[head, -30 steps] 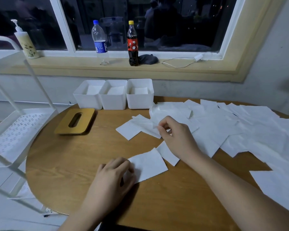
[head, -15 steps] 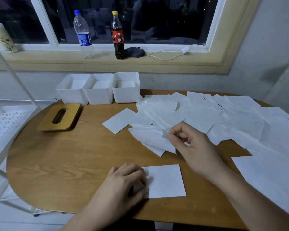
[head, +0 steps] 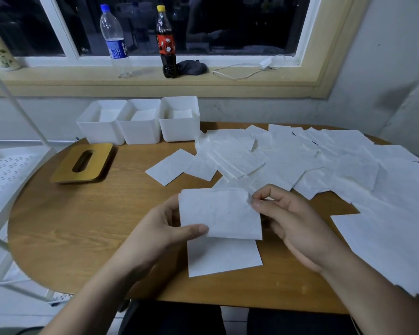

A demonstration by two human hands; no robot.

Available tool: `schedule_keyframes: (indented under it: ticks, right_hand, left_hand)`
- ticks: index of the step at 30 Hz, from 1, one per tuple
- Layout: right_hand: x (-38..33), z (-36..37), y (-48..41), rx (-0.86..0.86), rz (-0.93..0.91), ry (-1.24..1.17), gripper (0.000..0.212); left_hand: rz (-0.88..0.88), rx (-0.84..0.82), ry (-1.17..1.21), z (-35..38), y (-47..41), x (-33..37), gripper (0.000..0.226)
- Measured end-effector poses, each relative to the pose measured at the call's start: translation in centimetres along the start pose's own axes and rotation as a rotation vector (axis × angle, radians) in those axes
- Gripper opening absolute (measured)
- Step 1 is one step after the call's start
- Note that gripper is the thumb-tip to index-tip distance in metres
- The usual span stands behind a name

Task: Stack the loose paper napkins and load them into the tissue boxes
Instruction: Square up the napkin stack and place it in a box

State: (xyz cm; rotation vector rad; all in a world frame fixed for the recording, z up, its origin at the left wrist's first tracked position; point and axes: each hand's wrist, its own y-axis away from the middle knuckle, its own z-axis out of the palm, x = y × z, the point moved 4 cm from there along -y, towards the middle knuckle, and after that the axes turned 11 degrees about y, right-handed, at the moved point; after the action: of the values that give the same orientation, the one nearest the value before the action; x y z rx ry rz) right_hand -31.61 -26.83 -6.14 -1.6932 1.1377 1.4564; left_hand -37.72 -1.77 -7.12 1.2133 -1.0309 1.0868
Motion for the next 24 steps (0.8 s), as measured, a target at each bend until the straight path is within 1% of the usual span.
schedule_keyframes:
  ticks: [3,4,6,7,9,10,11,14,15,19,24]
  right_hand:
    - [1.7,0.1,0.1,0.016,0.116,-0.039,0.039]
    - [2.0,0.1,0.2,0.022,0.121,0.013,0.04]
    - [2.2,0.3,0.6,0.043,0.09,0.22,0.025]
    - [2.4,0.3,0.7,0.052,0.077,0.299,0.017]
    - [3.0,0.5,0.9,0.054,0.085,0.347,0.012]
    - [3.2,0.6,1.0,0.052,0.095,0.352,0.012]
    - [3.3,0.7,1.2,0.057,0.1,0.361,0.012]
    - [3.8,0.8,1.5,0.075,0.119,0.427,0.016]
    - [4.0,0.9,1.6,0.075,0.125,0.449,0.019]
    - [4.5,1.3,1.6,0.084,0.109,0.542,0.025]
    - [4.7,1.6,1.6,0.108,0.08,0.614,0.026]
  left_hand:
    - [-0.018,0.062,-0.002,0.4,0.2,-0.4,0.052]
    - [-0.024,0.071,-0.025,0.5,0.3,-0.7,0.051]
    - [-0.04,0.068,-0.055,0.7,0.6,-1.3,0.047]
    - [-0.045,0.072,-0.073,0.7,0.7,-1.6,0.041]
    - [-0.05,0.119,-0.144,0.5,0.9,-1.9,0.021]
    - [-0.054,0.154,-0.204,0.2,1.0,-2.1,0.014]
    - [-0.059,0.187,-0.282,-0.2,1.0,-2.3,0.013]
    - [-0.027,0.235,-0.574,-0.7,0.9,-2.6,0.017]
    - [-0.005,0.239,-0.623,-0.7,0.8,-2.7,0.018]
    - [0.026,0.239,-0.659,-0.7,0.3,-2.9,0.019]
    - [0.058,0.251,-0.713,-0.9,0.0,-3.2,0.024]
